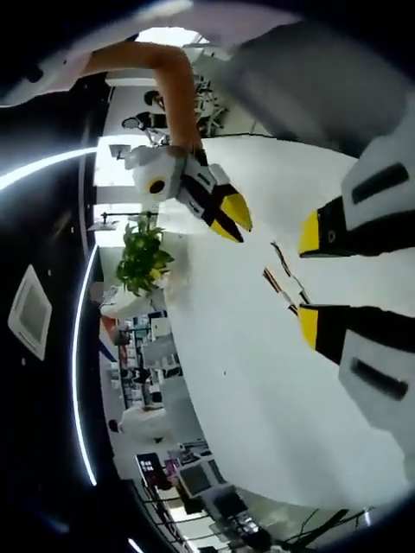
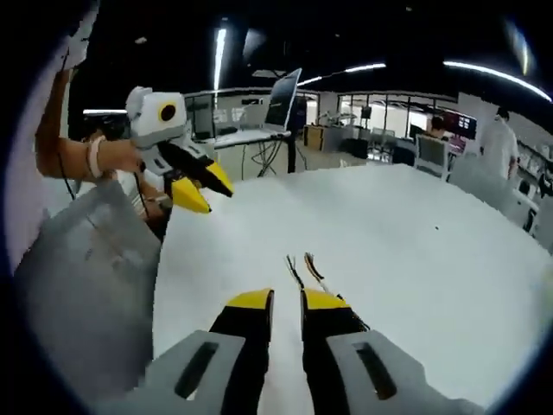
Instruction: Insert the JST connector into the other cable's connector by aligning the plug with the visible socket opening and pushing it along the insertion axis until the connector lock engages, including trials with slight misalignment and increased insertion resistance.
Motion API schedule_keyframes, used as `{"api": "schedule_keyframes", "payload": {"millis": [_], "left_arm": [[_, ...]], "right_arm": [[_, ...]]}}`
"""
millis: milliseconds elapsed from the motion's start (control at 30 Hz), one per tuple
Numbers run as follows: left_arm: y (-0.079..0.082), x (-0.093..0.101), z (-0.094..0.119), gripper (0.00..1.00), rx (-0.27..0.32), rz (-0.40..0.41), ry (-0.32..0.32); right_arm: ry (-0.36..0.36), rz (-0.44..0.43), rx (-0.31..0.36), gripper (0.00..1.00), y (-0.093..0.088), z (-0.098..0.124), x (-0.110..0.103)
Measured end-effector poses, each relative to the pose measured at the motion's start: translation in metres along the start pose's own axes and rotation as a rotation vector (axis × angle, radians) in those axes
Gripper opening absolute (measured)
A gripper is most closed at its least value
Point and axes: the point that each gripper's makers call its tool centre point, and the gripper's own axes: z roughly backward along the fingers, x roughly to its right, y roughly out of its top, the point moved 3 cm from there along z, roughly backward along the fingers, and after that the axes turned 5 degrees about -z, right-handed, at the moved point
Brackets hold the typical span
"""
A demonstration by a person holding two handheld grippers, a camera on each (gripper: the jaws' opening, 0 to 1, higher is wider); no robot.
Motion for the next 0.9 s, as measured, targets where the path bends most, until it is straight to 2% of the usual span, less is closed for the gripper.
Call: {"api": "schedule_keyframes", "payload": {"millis": [67, 167, 333, 433, 500, 567, 600, 667, 767, 867, 900], "left_arm": [[0.002, 0.005, 0.011, 0.17, 0.012, 0.026, 0.011], [0.001, 0.013, 0.026, 0.2, 0.013, 0.042, 0.012], [-0.009, 0.025, 0.051, 0.27, -0.035, 0.106, 0.035], [-0.008, 0.033, 0.06, 0.32, -0.043, 0.114, 0.043], [-0.003, 0.039, 0.065, 0.36, -0.017, 0.082, 0.067], [0.0, 0.045, 0.067, 0.39, -0.006, 0.091, 0.069], [0.0, 0.047, 0.067, 0.41, -0.004, 0.101, 0.066], [-0.001, 0.052, 0.066, 0.46, -0.019, 0.13, 0.058], [0.0, 0.056, 0.066, 0.55, -0.035, 0.152, 0.057], [0.008, 0.048, 0.065, 0.66, 0.03, 0.131, 0.133], [0.007, 0.049, 0.064, 0.72, 0.023, 0.138, 0.126]], "right_arm": [[-0.03, -0.037, 0.028, 0.11, 0.005, 0.013, -0.011], [-0.05, -0.049, 0.03, 0.09, 0.005, 0.027, -0.025], [-0.077, -0.061, 0.031, 0.12, 0.005, 0.044, -0.045], [-0.104, -0.073, 0.028, 0.16, 0.004, 0.05, -0.05], [-0.149, -0.07, 0.037, 0.18, 0.004, 0.057, -0.054], [-0.178, -0.091, 0.06, 0.24, 0.005, 0.063, -0.057], [-0.199, -0.092, 0.073, 0.33, 0.006, 0.065, -0.057], [-0.196, -0.089, 0.077, 0.44, 0.003, 0.068, -0.062], [-0.218, -0.09, 0.085, 0.47, 0.001, 0.074, -0.064], [-0.248, -0.108, 0.082, 0.51, -0.005, 0.078, -0.064], [-0.257, -0.114, 0.077, 0.53, -0.007, 0.078, -0.064]]}}
